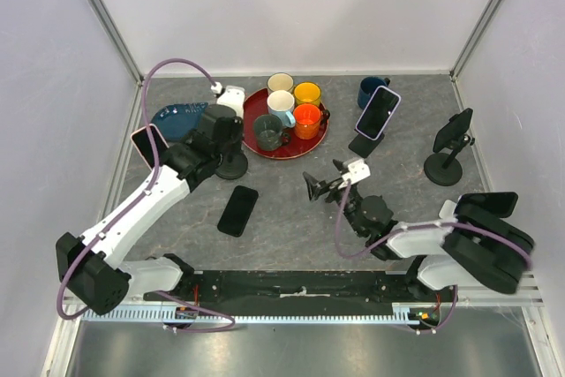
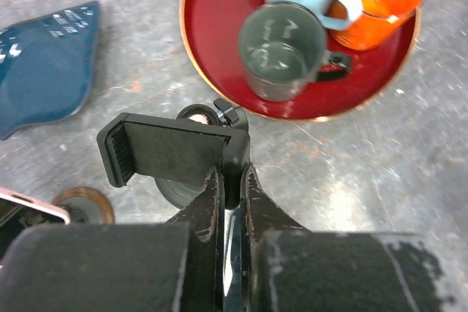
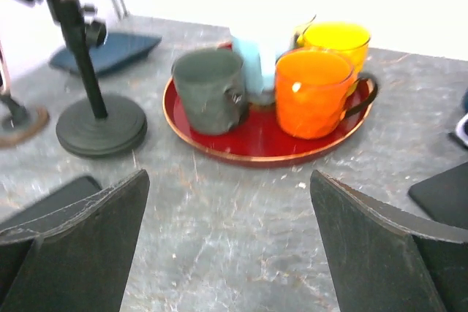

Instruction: Remove the phone from the phone stand

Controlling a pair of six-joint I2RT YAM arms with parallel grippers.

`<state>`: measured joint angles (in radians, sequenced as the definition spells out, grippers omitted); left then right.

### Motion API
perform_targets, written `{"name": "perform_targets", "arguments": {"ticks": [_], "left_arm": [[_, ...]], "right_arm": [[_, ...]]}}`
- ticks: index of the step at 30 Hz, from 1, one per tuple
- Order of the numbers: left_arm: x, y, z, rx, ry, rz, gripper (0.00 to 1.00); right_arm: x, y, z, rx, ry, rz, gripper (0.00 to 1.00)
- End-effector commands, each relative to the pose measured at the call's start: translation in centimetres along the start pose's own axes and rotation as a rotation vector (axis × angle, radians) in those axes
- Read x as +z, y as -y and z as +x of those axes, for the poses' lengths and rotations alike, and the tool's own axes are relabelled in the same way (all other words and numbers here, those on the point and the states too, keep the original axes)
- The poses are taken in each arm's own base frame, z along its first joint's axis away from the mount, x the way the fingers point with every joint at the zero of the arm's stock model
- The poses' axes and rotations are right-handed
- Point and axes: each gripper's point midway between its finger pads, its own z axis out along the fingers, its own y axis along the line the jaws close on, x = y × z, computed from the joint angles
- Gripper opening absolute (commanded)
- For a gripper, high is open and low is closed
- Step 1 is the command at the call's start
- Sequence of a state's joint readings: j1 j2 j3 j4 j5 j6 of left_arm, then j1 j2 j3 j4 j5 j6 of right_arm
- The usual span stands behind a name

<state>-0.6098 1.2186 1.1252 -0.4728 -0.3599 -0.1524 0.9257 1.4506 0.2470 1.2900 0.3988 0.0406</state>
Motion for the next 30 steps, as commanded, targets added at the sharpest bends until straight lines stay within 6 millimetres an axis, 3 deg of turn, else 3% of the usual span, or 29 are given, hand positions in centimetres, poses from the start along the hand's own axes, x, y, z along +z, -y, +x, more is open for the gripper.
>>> {"name": "perform_targets", "arguments": {"ticks": [1, 3, 5, 6, 7, 9, 10, 12, 13, 21, 24, 25, 27, 28, 30], "left_arm": [[-1.0, -4.8, -7.5, -0.067, 0.248, -0.131, 0.02], [-0.3, -5.5, -8.2, -0.079, 0.276, -0.140, 0.02], [0.3, -6.8, -8.3, -0.094, 0.287, -0.161, 0.02], [1.0, -6.8, -8.2, -0.103, 0.288, -0.155, 0.02], [1.4, -7.7, -7.9, -0.118, 0.281, -0.167, 0.02], [2.7, -7.7, -6.9, -0.147, 0.261, -0.147, 0.02], [3.1, -8.2, -7.0, -0.161, 0.275, -0.146, 0.02], [3.8, -8.3, -6.3, -0.170, 0.263, -0.142, 0.02], [4.4, -8.6, -5.8, -0.173, 0.243, -0.152, 0.02], [6.4, -8.9, -3.9, -0.179, 0.170, -0.144, 0.03], [6.4, -9.0, -3.2, -0.196, 0.147, -0.152, 0.08], [6.2, -9.0, -3.2, -0.202, 0.147, -0.151, 0.13], [5.8, -9.2, -3.0, -0.206, 0.141, -0.159, 0.21], [5.6, -9.2, -2.9, -0.212, 0.138, -0.159, 0.30], [5.2, -9.2, -2.8, -0.214, 0.134, -0.157, 0.40]], "right_arm": [[-1.5, 2.7, -2.4, 0.027, 0.008, 0.134, 0.98], [-2.2, 3.8, -2.3, -0.008, -0.026, 0.177, 0.98], [-2.8, 4.7, -3.9, 0.002, -0.004, 0.222, 0.98], [-3.2, 5.4, -3.2, -0.019, -0.044, 0.251, 0.98], [-3.6, 6.2, -4.6, -0.003, -0.019, 0.294, 0.98], [-4.4, 7.3, -4.4, -0.014, -0.055, 0.352, 0.98], [-4.7, 7.8, -5.6, 0.006, -0.028, 0.374, 0.98], [-5.4, 8.2, -5.5, -0.008, -0.054, 0.386, 0.98], [-5.7, 8.5, -6.6, 0.017, -0.032, 0.402, 0.98], [-8.4, 10.6, -7.8, -0.008, -0.085, 0.499, 0.98], [-9.2, 11.0, -8.6, -0.019, -0.101, 0.507, 0.98], [-9.4, 11.0, -9.7, -0.005, -0.085, 0.507, 0.98], [-9.9, 11.1, -9.6, -0.016, -0.123, 0.508, 0.98], [-10.1, 11.2, -10.7, -0.001, -0.110, 0.508, 0.98], [-10.7, 11.3, -10.6, -0.001, -0.138, 0.511, 0.98]]}}
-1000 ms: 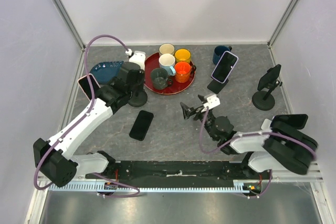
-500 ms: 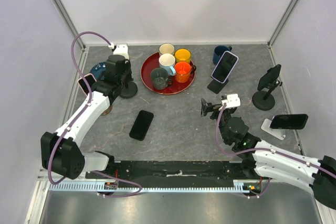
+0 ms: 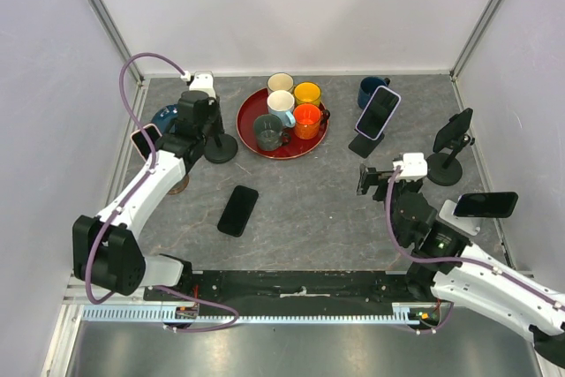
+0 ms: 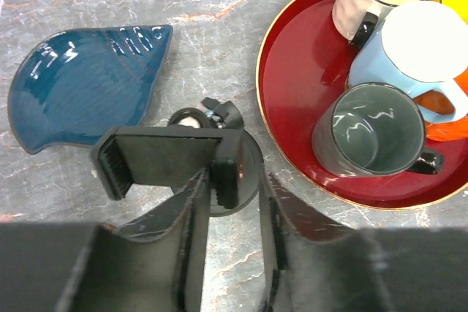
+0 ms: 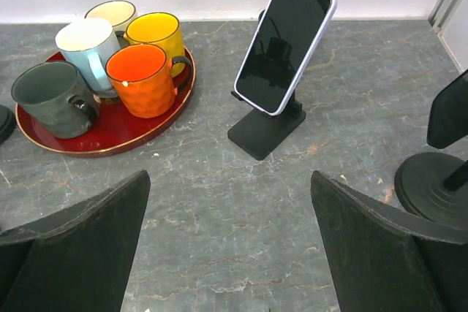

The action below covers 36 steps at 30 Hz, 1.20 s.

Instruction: Remove the phone from the phone stand

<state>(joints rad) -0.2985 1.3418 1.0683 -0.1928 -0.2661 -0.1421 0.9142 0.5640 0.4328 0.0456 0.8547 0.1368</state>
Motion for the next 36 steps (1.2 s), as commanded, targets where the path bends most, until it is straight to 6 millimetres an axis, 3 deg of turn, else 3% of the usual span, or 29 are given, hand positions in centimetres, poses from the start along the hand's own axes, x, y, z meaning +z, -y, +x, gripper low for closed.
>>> {"name": "perform_targets", "arguments": {"ticks": [1, 3, 7, 14, 20, 25, 26, 27, 29, 30, 32, 33, 36], "left_arm": [[-1.3, 0.1, -2.0, -0.059, 0.054, 0.017, 0.49], [-1.7, 0.4, -2.1, -0.063, 0.050, 0.032, 0.59], [-3.0, 0.5, -2.7, -0.086, 0.038, 0.049, 0.77], [-6.4, 0.2, -5.3, -0.103, 0.122, 0.081, 0.81], [-9.0, 0.3, -7.3, -0.117, 0.209, 0.122, 0.81], [-9.6, -0.6, -7.8, -0.103, 0.251, 0.086, 0.81], [-9.7, -1.1, -7.8, -0.104, 0.256, 0.061, 0.80], [-9.9, -1.3, -8.0, -0.104, 0.264, 0.054, 0.80], [-10.1, -1.4, -8.1, -0.099, 0.271, 0.051, 0.80], [-10.4, -1.3, -8.3, -0.099, 0.279, 0.057, 0.80], [-10.6, -1.3, -8.4, -0.095, 0.283, 0.054, 0.80], [-10.7, -1.2, -8.5, -0.087, 0.283, 0.054, 0.80], [-11.0, -1.2, -8.5, -0.069, 0.292, 0.041, 0.80]], "right_arm": [[-1.2, 1.3, -2.1, 0.017, -0.034, 0.033, 0.98], [-1.5, 1.7, -2.1, 0.000, -0.063, 0.042, 0.98], [-1.8, 1.7, -4.4, -0.001, -0.094, 0.053, 0.98], [-1.2, 1.9, -7.5, -0.132, -0.175, 0.122, 0.98], [1.7, 3.8, -10.2, -0.108, -0.233, 0.211, 0.98], [4.8, 9.1, -10.6, -0.062, -0.287, 0.374, 0.98], [5.1, 10.0, -10.7, -0.047, -0.289, 0.398, 0.98], [5.4, 12.2, -10.7, -0.021, -0.293, 0.459, 0.98], [6.1, 13.7, -10.6, 0.028, -0.286, 0.467, 0.98], [6.0, 16.3, -10.4, 0.060, -0.284, 0.533, 0.98], [6.7, 17.7, -10.3, 0.134, -0.262, 0.525, 0.97], [6.5, 19.8, -9.7, 0.168, -0.264, 0.568, 0.96], [7.4, 21.4, -8.7, 0.243, -0.253, 0.552, 0.90]]}}
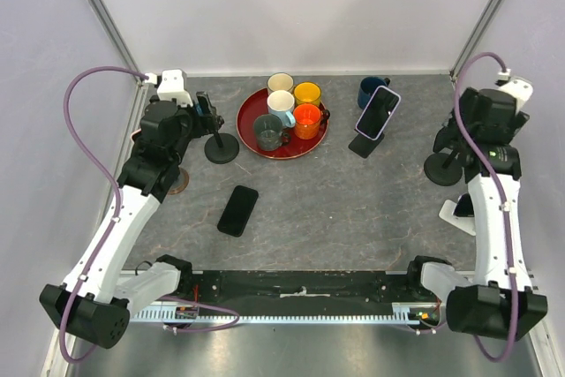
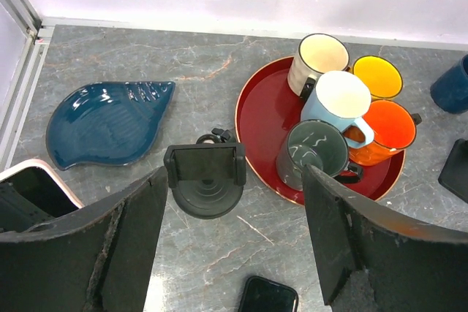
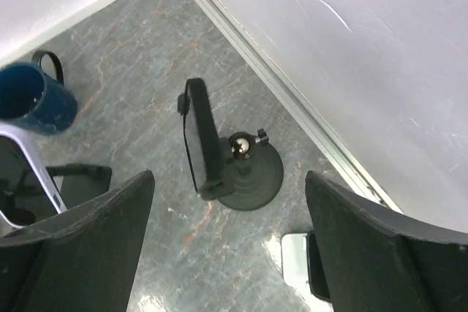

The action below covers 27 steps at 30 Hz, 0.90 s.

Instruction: Remove the phone from the phone stand

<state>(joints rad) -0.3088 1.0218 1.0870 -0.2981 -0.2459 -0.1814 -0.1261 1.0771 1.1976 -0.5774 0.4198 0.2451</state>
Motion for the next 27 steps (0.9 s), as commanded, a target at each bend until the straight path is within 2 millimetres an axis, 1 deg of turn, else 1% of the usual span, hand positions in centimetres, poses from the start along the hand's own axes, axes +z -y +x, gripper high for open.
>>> {"name": "perform_targets", "arguments": {"ticks": [1, 2, 3, 5, 6, 9, 10, 11, 12, 13, 15, 16, 18, 19, 20, 21, 25, 27], "left_arm": [[-0.8, -0.2, -2.0, 0.034, 0.070, -0.023, 0.80], [-0.8, -0.3, -2.0, 0.037, 0.073, -0.028, 0.80], [-0.8, -0.3, -2.0, 0.041, 0.074, -0.028, 0.80], [-0.8, -0.3, -1.9, 0.042, 0.072, -0.030, 0.80], [-0.8, -0.3, -1.9, 0.042, 0.072, -0.030, 0.80], [-0.8, -0.2, -1.9, 0.043, 0.069, -0.024, 0.79], [-0.8, -0.2, -2.0, 0.044, 0.070, -0.022, 0.79], [-0.8, -0.1, -1.9, 0.041, 0.069, -0.019, 0.79], [-0.8, -0.1, -1.9, 0.043, 0.068, -0.019, 0.79], [-0.8, -0.1, -1.9, 0.043, 0.068, -0.018, 0.79], [-0.8, -0.2, -1.9, 0.046, 0.068, -0.024, 0.79], [-0.8, -0.2, -1.9, 0.048, 0.068, -0.026, 0.78], [-0.9, -0.1, -2.0, 0.049, 0.068, -0.018, 0.78], [-0.9, -0.1, -2.0, 0.047, 0.069, -0.015, 0.78], [-1.0, 0.0, -2.0, 0.047, 0.069, -0.010, 0.78], [-1.0, 0.0, -2.0, 0.046, 0.069, -0.010, 0.77], [-0.9, 0.2, -1.9, 0.045, 0.066, -0.003, 0.77], [-0.9, 0.2, -1.9, 0.045, 0.065, 0.002, 0.77]], "right_arm": [[2.2, -0.8, -0.5, 0.116, 0.007, -0.125, 0.89], [2.6, -1.2, -0.2, 0.124, -0.004, -0.151, 0.86], [3.4, -1.1, 0.1, 0.126, -0.020, -0.148, 0.84], [4.3, -1.5, 0.4, 0.116, -0.029, -0.163, 0.81], [4.5, -1.5, 0.4, 0.114, -0.029, -0.163, 0.81], [5.8, -1.2, 0.6, 0.098, -0.040, -0.143, 0.73], [6.1, -1.2, 0.7, 0.096, -0.045, -0.142, 0.65], [6.7, -1.3, 1.2, 0.091, -0.066, -0.139, 0.62], [7.0, -1.2, 1.4, 0.090, -0.074, -0.137, 0.59], [7.2, -1.4, 1.5, 0.089, -0.079, -0.144, 0.51], [7.8, -1.5, 2.0, 0.087, -0.095, -0.146, 0.43], [7.9, -1.6, 2.2, 0.081, -0.100, -0.150, 0.34], [7.9, -1.5, 2.4, 0.078, -0.104, -0.149, 0.21], [8.0, -1.3, 2.4, 0.073, -0.100, -0.144, 0.09], [7.8, -1.2, 2.4, 0.072, -0.099, -0.141, 0.03], [7.7, -1.2, 2.4, 0.074, -0.095, -0.143, 0.00], [6.7, -1.9, 2.2, 0.069, -0.076, -0.196, 0.00], [5.9, -2.3, 1.9, 0.044, -0.055, -0.217, 0.00]]}}
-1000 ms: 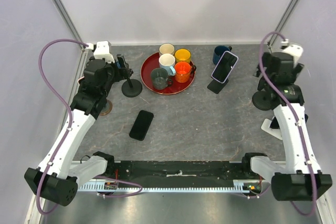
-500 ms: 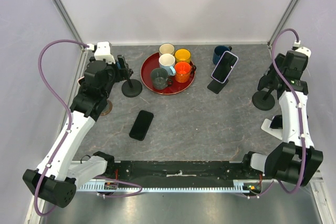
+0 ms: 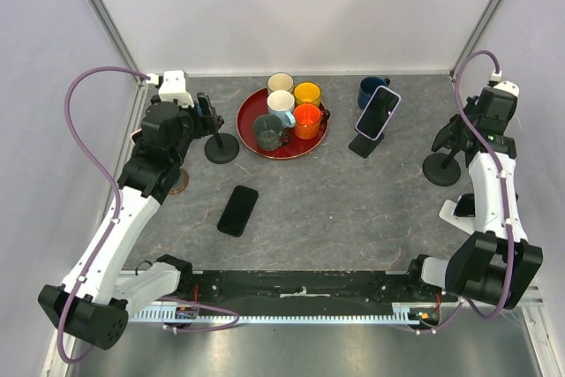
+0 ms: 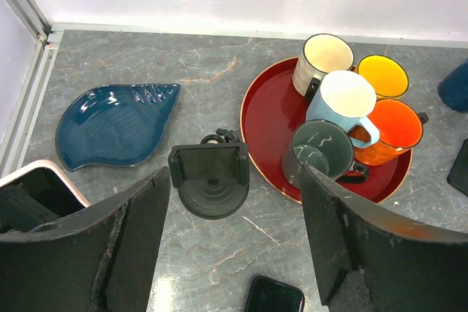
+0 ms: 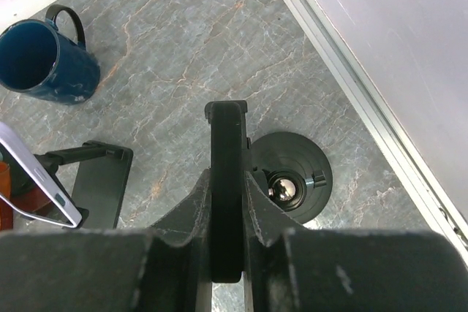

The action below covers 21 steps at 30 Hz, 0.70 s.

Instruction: Remove the phone from the phone stand

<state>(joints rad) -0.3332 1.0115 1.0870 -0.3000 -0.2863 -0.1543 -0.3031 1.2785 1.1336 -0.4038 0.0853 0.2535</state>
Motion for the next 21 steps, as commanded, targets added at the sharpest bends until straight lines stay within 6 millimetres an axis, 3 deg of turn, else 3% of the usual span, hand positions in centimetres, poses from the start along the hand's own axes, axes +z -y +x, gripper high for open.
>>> {"name": "perform_targets", "arguments": {"ticks": [1, 5, 8, 11, 14, 17, 18, 20, 21], "left_arm": [[-0.5, 0.2, -1.6, 0.013, 0.053, 0.019, 0.77], [-0.6, 0.5, -1.6, 0.012, 0.051, 0.033, 0.77], [-0.7, 0.6, -1.7, 0.004, 0.056, 0.040, 0.77], [-0.7, 0.7, -1.7, 0.000, 0.055, 0.047, 0.77], [-0.7, 1.1, -1.7, 0.000, 0.054, 0.064, 0.76], [-0.8, 1.3, -1.6, -0.004, 0.056, 0.082, 0.76], [-0.7, 1.4, -1.6, -0.005, 0.057, 0.084, 0.76], [-0.6, 1.4, -1.5, -0.004, 0.059, 0.085, 0.76], [-0.5, 1.4, -1.3, 0.000, 0.054, 0.085, 0.76]], "right_arm": [[-2.0, -1.7, -2.0, -0.055, 0.099, -0.077, 0.00], [-4.2, -4.6, -2.0, -0.154, 0.128, -0.163, 0.00], [-6.0, -7.5, -0.9, -0.205, 0.126, -0.286, 0.00], [-8.4, -11.6, 0.7, -0.231, 0.122, -0.461, 0.00], [-11.9, -17.7, 3.6, -0.251, 0.086, -0.701, 0.00], [-14.0, -21.4, 5.1, -0.263, 0.088, -0.806, 0.00], [-15.8, -23.6, 6.5, -0.292, 0.079, -0.878, 0.00], [-17.1, -26.4, 7.3, -0.310, 0.092, -0.935, 0.00], [-18.8, -28.2, 8.5, -0.335, 0.080, -0.997, 0.00]]}}
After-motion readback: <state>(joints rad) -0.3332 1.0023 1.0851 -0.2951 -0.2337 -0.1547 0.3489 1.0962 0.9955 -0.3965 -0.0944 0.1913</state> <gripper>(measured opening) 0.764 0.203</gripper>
